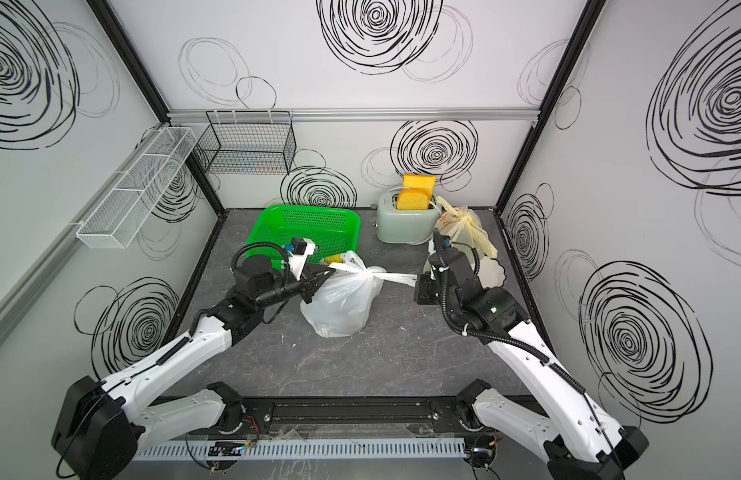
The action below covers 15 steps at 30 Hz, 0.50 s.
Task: Place the pineapple into a plastic bag & tie a knot
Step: Tie the plastic bag at the center of the board.
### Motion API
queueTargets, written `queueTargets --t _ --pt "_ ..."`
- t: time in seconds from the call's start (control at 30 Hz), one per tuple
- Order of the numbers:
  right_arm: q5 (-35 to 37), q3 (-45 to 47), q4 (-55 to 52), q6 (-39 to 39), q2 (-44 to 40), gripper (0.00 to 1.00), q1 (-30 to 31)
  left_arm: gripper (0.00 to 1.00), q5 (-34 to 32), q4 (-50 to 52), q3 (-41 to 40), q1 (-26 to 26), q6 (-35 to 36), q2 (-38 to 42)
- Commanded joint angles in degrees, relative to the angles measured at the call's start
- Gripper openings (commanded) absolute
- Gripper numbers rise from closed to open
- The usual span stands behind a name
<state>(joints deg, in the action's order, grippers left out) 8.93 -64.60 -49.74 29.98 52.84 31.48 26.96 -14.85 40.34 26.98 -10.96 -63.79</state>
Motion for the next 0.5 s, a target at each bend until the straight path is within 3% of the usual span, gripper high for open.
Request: queueTargets --t 0.0,0.27,0.47 --pt "17.7 -0.1 -11.9 -1.4 -5.4 0.00 -9.5 0.00 -13.2 -4.1 0.2 -7.6 -2.5 5.1" --pt "13.7 -1.0 -8.7 -3.4 -4.3 0.00 -14.5 0.00 -14.5 -0.4 3.0 -8.1 0.1 7.4" --pt "4.8 10.3 -4.0 0.9 -6.5 0.00 -14.6 0.00 -14.9 -2.5 -7.3 -8.0 -5.0 10.2"
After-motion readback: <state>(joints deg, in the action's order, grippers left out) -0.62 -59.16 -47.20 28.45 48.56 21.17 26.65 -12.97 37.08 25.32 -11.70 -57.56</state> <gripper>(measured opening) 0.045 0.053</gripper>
